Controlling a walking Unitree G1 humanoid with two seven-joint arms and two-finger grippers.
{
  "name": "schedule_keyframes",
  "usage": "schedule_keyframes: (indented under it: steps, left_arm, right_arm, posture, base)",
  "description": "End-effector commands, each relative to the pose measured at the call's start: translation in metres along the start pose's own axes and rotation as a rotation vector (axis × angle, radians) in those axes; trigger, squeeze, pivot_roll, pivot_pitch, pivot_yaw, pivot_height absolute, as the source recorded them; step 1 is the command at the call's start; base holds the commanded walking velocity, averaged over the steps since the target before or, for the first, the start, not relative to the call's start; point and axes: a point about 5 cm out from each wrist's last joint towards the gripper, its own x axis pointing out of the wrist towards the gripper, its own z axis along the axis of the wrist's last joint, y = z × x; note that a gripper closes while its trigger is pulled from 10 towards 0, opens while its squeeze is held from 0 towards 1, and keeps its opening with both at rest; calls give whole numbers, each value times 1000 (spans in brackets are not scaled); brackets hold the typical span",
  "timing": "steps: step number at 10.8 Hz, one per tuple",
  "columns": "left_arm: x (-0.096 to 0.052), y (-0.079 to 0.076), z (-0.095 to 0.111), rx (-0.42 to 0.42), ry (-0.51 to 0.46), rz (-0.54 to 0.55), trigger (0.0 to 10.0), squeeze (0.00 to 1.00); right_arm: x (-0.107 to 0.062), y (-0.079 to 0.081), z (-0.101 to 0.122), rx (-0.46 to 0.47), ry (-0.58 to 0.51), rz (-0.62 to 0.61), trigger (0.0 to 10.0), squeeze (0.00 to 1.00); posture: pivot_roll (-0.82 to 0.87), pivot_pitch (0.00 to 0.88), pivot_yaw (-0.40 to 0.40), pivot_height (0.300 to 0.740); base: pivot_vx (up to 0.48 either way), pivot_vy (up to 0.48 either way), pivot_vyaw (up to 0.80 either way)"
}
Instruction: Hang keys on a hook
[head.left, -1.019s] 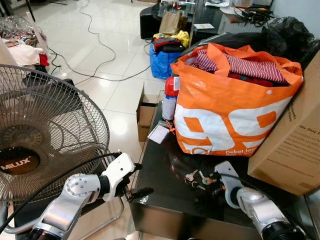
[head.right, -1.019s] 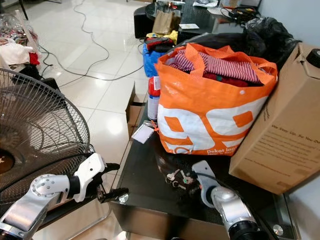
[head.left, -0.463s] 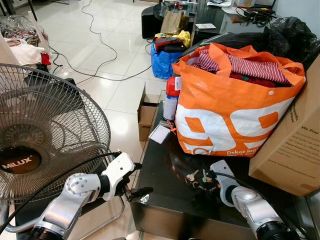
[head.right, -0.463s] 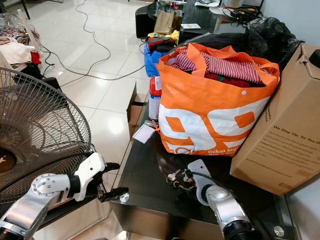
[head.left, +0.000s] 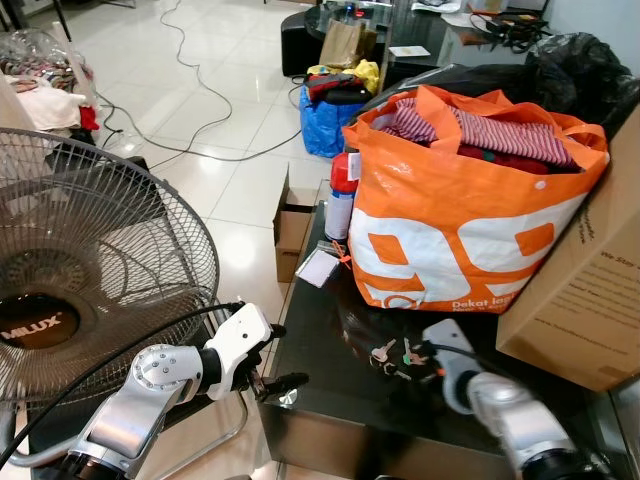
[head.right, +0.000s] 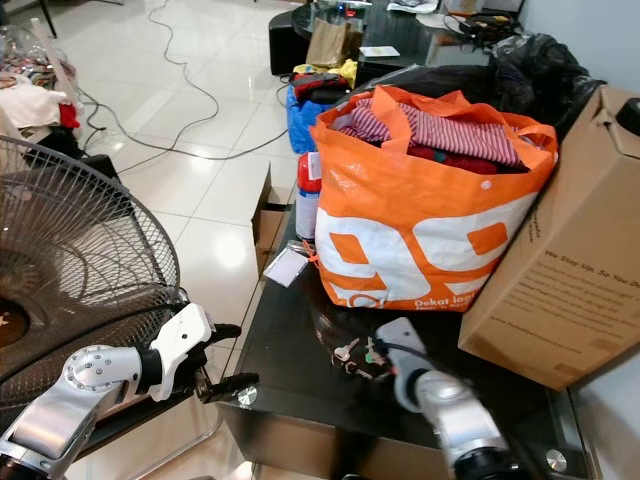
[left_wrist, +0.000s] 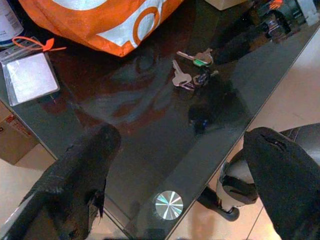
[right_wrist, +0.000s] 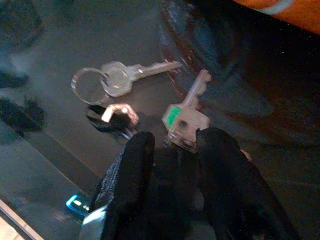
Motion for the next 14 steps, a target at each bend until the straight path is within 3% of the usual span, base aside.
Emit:
schedule_keyframes:
  steps: [1, 5, 9, 14]
  left_arm:
    - [1, 0, 4, 16, -2, -12, 10000, 0]
    - [0, 3, -2, 9, 7, -5, 10000, 0]
    - [4, 2, -2, 14, 5, -8, 10000, 0]
    - [5, 1, 0, 24, 2, -14, 10000, 0]
  right_arm:
    - [2, 3, 1, 14, 0, -23, 10000, 0]
    - [7, 0, 1, 97, 7, -176, 10000, 0]
    - [2, -8, -10, 37, 67, -175, 10000, 0]
    - [-5, -25, -9, 65, 46, -212, 10000, 0]
  posture:
    - [-26, 0, -36, 740]
    - [-19, 0, -40, 740]
    - [-23, 0, -39, 740]
    - [-23, 0, -36, 740]
  base:
    - [0, 0, 0]
    - [0, 0, 0]
    - [0, 0, 0]
    - [0, 0, 0]
